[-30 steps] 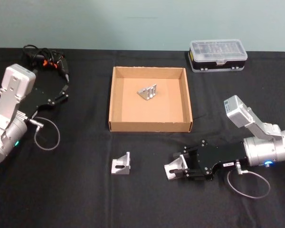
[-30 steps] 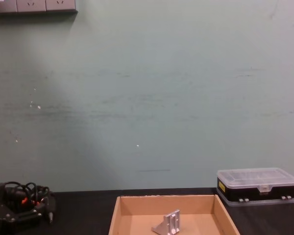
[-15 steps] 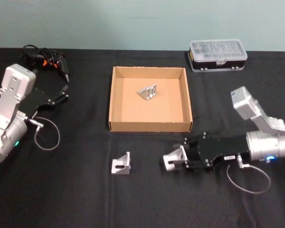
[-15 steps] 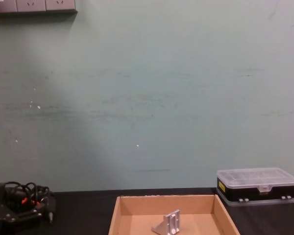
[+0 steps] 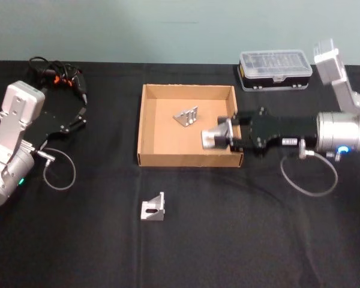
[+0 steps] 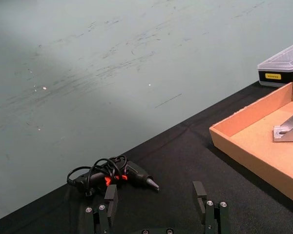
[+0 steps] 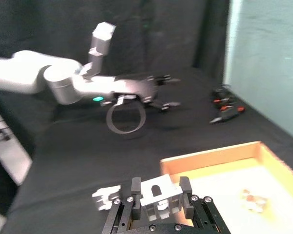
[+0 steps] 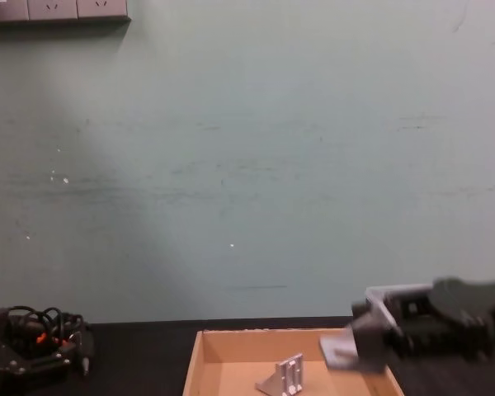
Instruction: Use one hand to pick up the angle iron from the table and place it into the box.
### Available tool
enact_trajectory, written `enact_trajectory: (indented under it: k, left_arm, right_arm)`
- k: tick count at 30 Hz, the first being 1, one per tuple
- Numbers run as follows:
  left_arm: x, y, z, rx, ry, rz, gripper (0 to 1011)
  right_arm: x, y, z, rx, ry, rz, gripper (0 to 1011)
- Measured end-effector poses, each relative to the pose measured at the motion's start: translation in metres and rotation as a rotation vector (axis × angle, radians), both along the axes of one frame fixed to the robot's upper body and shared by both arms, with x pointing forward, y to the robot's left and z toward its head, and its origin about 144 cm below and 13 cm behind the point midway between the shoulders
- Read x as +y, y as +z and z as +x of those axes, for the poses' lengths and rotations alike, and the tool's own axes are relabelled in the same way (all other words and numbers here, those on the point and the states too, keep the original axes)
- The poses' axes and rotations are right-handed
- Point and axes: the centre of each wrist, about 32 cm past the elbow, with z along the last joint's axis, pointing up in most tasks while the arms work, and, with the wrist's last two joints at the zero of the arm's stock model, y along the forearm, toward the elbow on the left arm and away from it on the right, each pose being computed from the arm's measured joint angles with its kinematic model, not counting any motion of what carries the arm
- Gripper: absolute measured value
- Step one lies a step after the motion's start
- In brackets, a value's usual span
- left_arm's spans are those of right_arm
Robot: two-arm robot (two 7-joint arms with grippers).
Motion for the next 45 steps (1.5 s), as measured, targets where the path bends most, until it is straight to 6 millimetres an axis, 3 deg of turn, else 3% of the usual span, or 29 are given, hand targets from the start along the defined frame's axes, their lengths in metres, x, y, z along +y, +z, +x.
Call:
enact_trajectory:
  k: [12, 19, 30, 45]
  left_arm:
    - [0.0, 0.0, 0.0, 0.0, 0.0, 0.0, 1000]
    - [0.0, 0.0, 0.0, 0.0, 0.0, 0.0, 1000]
    - [0.0, 0.0, 0.0, 0.0, 0.0, 0.0, 1000]
    - [0.0, 0.0, 0.0, 0.0, 0.0, 0.0, 1000]
  right_arm:
    - [0.025, 0.024, 0.05, 0.063, -0.224, -0.098, 473]
    - [0.043, 0.02, 0.07, 0.119, -0.303, -0.177, 473]
    - [0.055, 0.008, 0.076, 0.134, -0.34, -0.254, 473]
    - [0.055, 0.002, 0.079, 0.14, -0.351, -0.282, 473]
